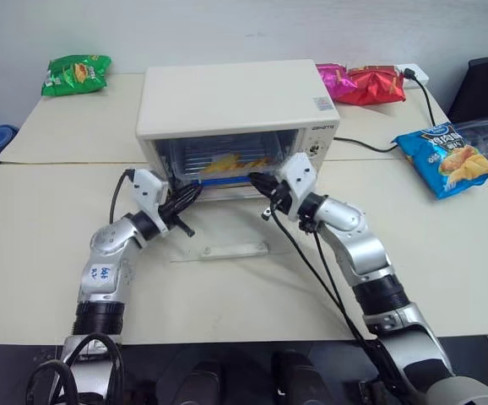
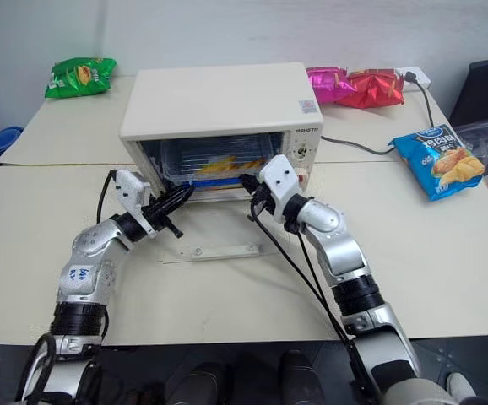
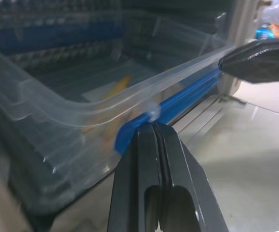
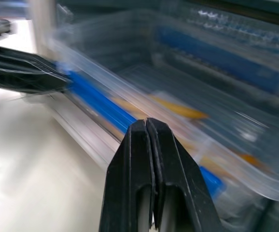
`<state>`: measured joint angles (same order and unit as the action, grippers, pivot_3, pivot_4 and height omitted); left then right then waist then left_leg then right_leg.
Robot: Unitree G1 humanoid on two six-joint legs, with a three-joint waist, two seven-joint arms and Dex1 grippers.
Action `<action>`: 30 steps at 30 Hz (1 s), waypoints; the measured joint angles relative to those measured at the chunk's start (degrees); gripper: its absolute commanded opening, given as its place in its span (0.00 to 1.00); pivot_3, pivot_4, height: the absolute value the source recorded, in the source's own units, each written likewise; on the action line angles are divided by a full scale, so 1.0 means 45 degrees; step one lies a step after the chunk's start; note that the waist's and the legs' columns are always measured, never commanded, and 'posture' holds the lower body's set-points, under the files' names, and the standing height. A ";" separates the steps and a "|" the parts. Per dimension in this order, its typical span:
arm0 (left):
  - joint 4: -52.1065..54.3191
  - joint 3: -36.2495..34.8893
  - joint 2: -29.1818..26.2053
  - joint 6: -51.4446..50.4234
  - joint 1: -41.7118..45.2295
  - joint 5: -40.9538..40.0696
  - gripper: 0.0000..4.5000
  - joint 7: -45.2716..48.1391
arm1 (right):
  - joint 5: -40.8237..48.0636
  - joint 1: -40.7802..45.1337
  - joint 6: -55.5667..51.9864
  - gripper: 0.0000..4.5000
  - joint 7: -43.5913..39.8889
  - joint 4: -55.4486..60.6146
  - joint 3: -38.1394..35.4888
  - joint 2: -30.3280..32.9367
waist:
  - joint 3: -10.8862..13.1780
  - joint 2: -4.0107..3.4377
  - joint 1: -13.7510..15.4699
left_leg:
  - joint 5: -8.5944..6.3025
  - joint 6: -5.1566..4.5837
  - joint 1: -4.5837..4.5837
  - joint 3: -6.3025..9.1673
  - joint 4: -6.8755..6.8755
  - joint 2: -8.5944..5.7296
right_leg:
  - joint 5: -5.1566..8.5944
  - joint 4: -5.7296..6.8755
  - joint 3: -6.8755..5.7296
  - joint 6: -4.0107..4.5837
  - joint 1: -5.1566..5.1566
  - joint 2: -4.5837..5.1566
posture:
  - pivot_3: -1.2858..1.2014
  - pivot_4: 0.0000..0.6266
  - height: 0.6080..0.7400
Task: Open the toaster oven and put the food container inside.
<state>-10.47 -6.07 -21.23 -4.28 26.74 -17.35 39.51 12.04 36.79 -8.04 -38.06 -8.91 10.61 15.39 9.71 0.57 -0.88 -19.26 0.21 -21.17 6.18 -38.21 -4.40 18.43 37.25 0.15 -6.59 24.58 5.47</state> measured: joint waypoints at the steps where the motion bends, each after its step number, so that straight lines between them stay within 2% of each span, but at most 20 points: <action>1: -0.0011 0.0035 -0.0042 0.0003 0.0002 -0.0116 0.00 0.0317 | 0.0479 -0.0244 -0.0204 0.01 -0.0733 0.0334 -0.0054 0.0304 | 0.0000 0.0000 -0.0012 | -0.0002 -0.0004 -0.0006 0.0002 0.0000 -0.0007 | 0.0000 0.0002 -0.0004 -0.0001 0.0002 0.0009 | 0.52 0.24 1.00; 4: 0.0299 -0.0247 -0.0896 -0.0411 -0.0398 -0.0799 0.13 0.1295 | 0.1640 -0.1074 -0.0756 0.00 -0.2432 0.1411 -0.0543 0.1563 | 0.0000 0.0000 -0.0141 | -0.0005 -0.0009 -0.0012 0.0005 0.0005 -0.0008 | -0.0001 -0.0009 -0.0002 -0.0003 0.0002 0.0013 | 0.52 0.24 1.00; 6: 0.0798 -0.0662 -0.1604 -0.0933 -0.0834 -0.1447 0.26 0.1964 | 0.2173 -0.1467 -0.1040 0.00 -0.3120 0.1863 -0.1062 0.2289 | 0.0000 0.0000 -0.0203 | -0.0005 -0.0006 -0.0011 0.0003 0.0007 0.0009 | -0.0001 -0.0014 0.0003 -0.0002 0.0005 0.0001 | 0.52 0.24 1.00; 9: 0.2052 -0.1713 -0.4079 -0.2688 -0.2422 -0.3240 0.45 0.4244 | 0.3006 -0.2762 -0.0990 0.00 -0.4984 0.2245 -0.1978 0.3936 | 0.0004 -0.0007 -0.0285 | -0.0011 0.0003 0.0013 0.0006 0.0041 0.0037 | 0.0001 -0.0021 0.0043 0.0002 0.0004 0.0001 | 0.52 0.24 1.00; 12: 0.2097 -0.2562 -0.6355 -0.3348 -0.3579 -0.3698 0.66 0.6136 | 0.2902 -0.3293 -0.0371 0.00 -0.6242 0.1047 -0.2179 0.4694 | 0.0014 -0.0022 -0.0241 | -0.0013 0.0001 0.0024 0.0001 0.0038 0.0028 | -0.0002 -0.0074 0.0048 0.0011 -0.0008 0.0007 | 0.52 0.24 1.00; 14: 0.2044 -0.2761 -0.7224 -0.3318 -0.4039 -0.3708 0.77 0.7246 | 0.2490 -0.3270 0.0149 0.00 -0.6668 0.0035 -0.2077 0.4837 | 0.0021 -0.0036 -0.0174 | -0.0013 -0.0001 0.0027 -0.0006 0.0034 0.0023 | -0.0009 -0.0078 0.0049 0.0023 -0.0014 0.0013 | 0.52 0.24 1.00; 15: 0.2000 -0.2841 -0.7382 -0.3262 -0.4163 -0.3743 0.80 0.7589 | 0.2372 -0.3222 0.0297 0.00 -0.6791 -0.0269 -0.2016 0.4848 | 0.0023 -0.0038 -0.0169 | -0.0013 -0.0002 0.0028 -0.0010 0.0035 0.0023 | -0.0009 -0.0077 0.0051 0.0024 -0.0012 0.0012 | 0.52 0.24 1.00; 18: 0.1632 -0.3557 -0.7862 -0.3207 -0.4525 -0.4536 0.98 0.9774 | 0.1483 -0.2721 0.1678 0.00 -0.7576 -0.2466 -0.1418 0.4584 | 0.0031 -0.0052 -0.0100 | -0.0014 -0.0004 0.0015 0.0002 0.0021 0.0021 | -0.0010 -0.0080 0.0041 0.0025 -0.0014 0.0019 | 0.52 0.24 1.00; 22: 0.2398 -0.3946 -0.7926 -0.3814 -0.4852 -0.5479 0.99 1.0318 | 0.1181 -0.2240 0.2604 0.00 -0.8117 -0.3539 -0.1153 0.3578 | 0.0031 -0.0052 -0.0166 | -0.0014 -0.0002 0.0020 0.0004 0.0026 0.0028 | -0.0011 -0.0075 0.0043 0.0026 -0.0013 0.0014 | 0.52 0.24 1.00; 24: 0.3013 -0.4144 -0.7344 -0.4218 -0.4901 -0.5873 0.99 0.9720 | 0.1492 -0.2166 0.2588 0.00 -0.8078 -0.3577 -0.1348 0.2829 | 0.0031 -0.0052 -0.0166 | -0.0014 0.0000 0.0021 0.0008 0.0025 0.0033 | -0.0011 -0.0070 0.0040 0.0026 -0.0013 0.0009 | 0.52 0.24 1.00; 26: 0.3275 -0.4448 -0.6355 -0.4481 -0.4707 -0.6292 0.99 0.8468 | 0.2138 -0.2144 0.2273 0.00 -0.7675 -0.3405 -0.1712 0.1921 | 0.0031 -0.0052 -0.0200 | -0.0016 0.0008 0.0019 0.0006 0.0018 0.0038 | -0.0011 -0.0060 0.0040 0.0026 -0.0004 0.0002 | 0.52 0.24 1.00; 30: 0.3290 -0.5220 -0.5510 -0.4862 -0.4534 -0.6494 0.99 0.5977 | 0.3547 -0.1895 0.0877 0.00 -0.6242 -0.2328 -0.2785 0.0985 | 0.0033 -0.0055 -0.0198 | -0.0021 0.0016 0.0015 0.0012 0.0010 0.0043 | -0.0012 -0.0039 0.0038 0.0028 -0.0002 -0.0006 | 0.52 0.24 1.00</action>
<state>4.34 -29.56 -46.02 -26.16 6.33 -46.57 66.41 28.00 28.26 -4.09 -66.14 -19.38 -1.93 19.82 9.85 0.32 -1.78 -19.36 0.29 -21.10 6.23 -38.16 -4.21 18.38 37.07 0.33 -6.47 24.57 5.44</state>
